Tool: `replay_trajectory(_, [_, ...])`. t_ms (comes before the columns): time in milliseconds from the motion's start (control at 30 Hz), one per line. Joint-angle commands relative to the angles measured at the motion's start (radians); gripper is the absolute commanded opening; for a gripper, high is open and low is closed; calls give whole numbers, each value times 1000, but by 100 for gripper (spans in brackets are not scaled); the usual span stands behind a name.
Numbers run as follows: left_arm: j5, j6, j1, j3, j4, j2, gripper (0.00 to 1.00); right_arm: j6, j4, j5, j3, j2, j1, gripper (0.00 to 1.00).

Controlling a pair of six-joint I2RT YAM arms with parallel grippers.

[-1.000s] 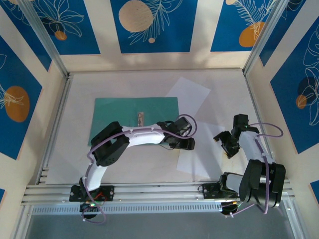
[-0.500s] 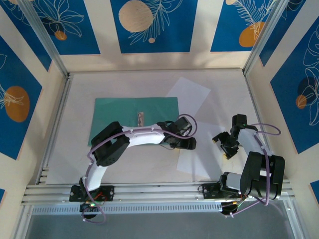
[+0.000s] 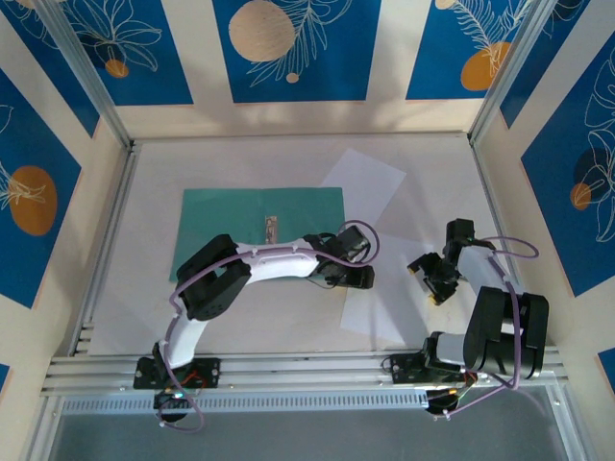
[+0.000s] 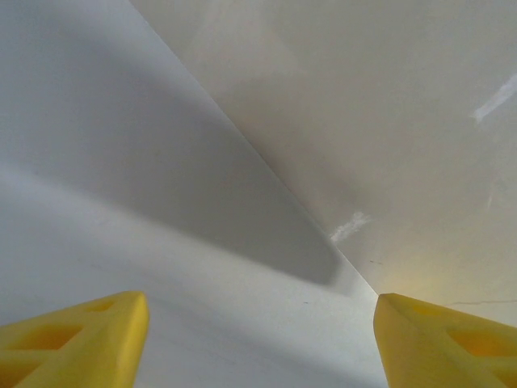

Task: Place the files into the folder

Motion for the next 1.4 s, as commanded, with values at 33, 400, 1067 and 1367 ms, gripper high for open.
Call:
replay_trajectory(33, [13, -15, -15, 23, -14, 41, 63, -11, 7, -32, 10, 8, 5, 74])
replay_trajectory(400, [31, -31, -24, 27, 9, 46, 55, -8, 37, -66, -3, 21, 6, 74])
replay_trajectory(1067, [41, -43, -26, 28, 23, 42, 62, 1, 91, -144, -30, 45, 16, 74])
replay_trajectory(1367, [47, -47, -27, 27, 27, 39, 68, 11, 105, -172, -37, 57, 26, 74])
